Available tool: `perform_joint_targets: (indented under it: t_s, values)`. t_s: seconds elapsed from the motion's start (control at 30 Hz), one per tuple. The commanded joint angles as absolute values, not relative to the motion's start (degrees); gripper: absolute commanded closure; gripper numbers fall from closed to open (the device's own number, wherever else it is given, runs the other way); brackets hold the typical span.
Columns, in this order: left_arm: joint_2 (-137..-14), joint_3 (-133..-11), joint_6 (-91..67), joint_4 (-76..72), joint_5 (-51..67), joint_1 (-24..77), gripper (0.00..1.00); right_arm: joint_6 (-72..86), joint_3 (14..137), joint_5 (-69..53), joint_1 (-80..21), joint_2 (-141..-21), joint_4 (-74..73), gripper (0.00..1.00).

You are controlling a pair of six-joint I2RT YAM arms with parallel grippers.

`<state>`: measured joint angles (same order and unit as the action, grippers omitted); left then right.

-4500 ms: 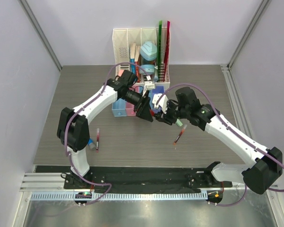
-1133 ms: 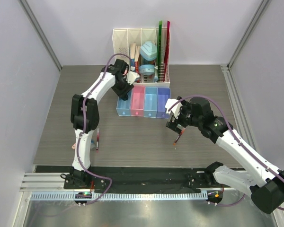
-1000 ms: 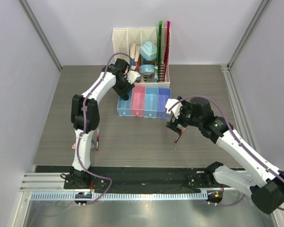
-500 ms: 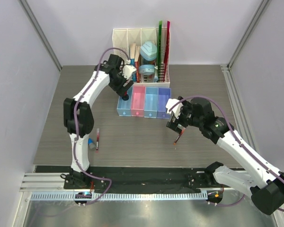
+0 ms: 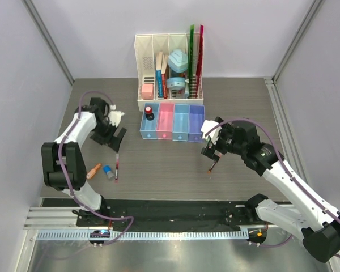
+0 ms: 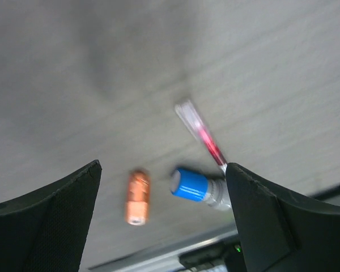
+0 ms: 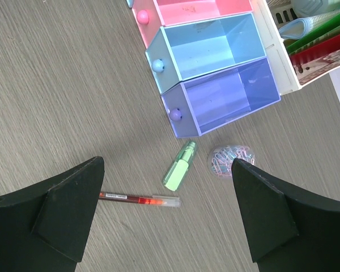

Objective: Sort the stationery into containers
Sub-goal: Pick up the stationery from the center of the board.

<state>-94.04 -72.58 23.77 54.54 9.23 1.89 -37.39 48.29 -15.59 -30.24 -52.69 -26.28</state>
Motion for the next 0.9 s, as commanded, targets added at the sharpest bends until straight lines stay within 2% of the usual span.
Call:
perform_joint_targets:
  t_s: [0.0, 0.13, 0.47, 0.87]
  values:
    - [-94.65, -66.89, 24.17, 56.77, 13.79, -2.1, 0.11, -37.18, 48.52, -15.82, -30.06, -50.98, -25.84, 0.0]
    - [-97.03, -65.92, 24.43, 58.71, 16.96, -5.79, 0.14, -37.18, 48.34, -15.82, -29.88, -50.19, -26.28, 0.0]
    - [-97.12, -63.81, 28.72, 62.49, 20.03, -6.15, 0.19, -37.62, 47.9, -15.73, -29.71, -49.83, -26.63, 0.0]
    - [-95.72, -60.74, 34.09, 64.77, 17.58, -6.24, 0.2, -37.0, 48.08, -15.64, -29.45, -49.66, -26.98, 0.0]
